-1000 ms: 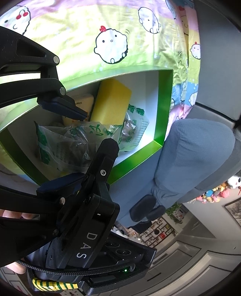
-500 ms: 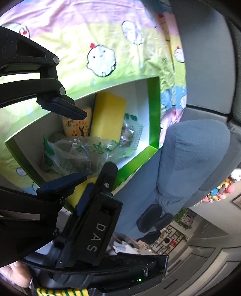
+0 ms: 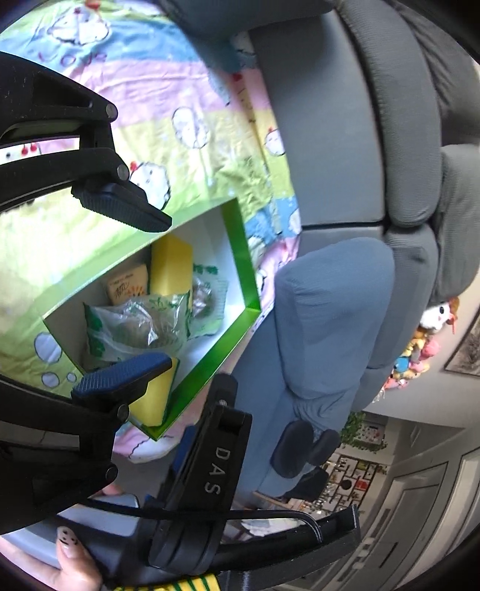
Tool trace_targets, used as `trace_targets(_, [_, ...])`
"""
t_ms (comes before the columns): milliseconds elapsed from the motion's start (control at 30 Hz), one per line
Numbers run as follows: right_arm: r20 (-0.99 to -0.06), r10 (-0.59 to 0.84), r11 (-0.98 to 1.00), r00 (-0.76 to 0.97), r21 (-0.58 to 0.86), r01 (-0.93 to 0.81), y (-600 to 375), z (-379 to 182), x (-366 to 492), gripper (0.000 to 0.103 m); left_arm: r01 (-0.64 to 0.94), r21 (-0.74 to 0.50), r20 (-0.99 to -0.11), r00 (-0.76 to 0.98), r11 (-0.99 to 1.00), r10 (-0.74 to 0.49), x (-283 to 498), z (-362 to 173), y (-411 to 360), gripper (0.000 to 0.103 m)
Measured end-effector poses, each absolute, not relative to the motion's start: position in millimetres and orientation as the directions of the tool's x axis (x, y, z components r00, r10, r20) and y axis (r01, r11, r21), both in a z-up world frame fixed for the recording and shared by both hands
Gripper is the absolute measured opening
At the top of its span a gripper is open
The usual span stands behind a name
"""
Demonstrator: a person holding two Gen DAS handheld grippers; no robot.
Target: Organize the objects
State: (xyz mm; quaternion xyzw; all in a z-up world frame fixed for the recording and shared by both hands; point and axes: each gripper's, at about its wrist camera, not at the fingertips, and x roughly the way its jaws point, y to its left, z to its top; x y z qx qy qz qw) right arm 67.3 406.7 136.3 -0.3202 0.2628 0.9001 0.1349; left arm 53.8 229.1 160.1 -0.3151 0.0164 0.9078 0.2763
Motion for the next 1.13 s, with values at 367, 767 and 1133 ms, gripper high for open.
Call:
trace_targets(367, [-0.585, 0.143, -0.835, -0.798, 0.362, -0.415, 392, 162, 89, 0.085, -0.483, -0.117, -0.515, -0.717, -0.868, 0.469, 63, 180, 205, 0.079])
trace_targets(767, [-0.550, 0.160, -0.870, -0.819, 0.314, -0.381, 362, 180, 98, 0.094, -0.473, -0.199, -0.514, -0.695, -0.858, 0.502, 61, 185, 176, 0.080])
trace_targets(1133, [-0.579, 0.246, -0.876, -0.777, 0.210, -0.434, 341, 182, 99, 0.098, -0.476, -0.249, -0.534, -0.659, -0.844, 0.529, 59, 177, 160, 0.080])
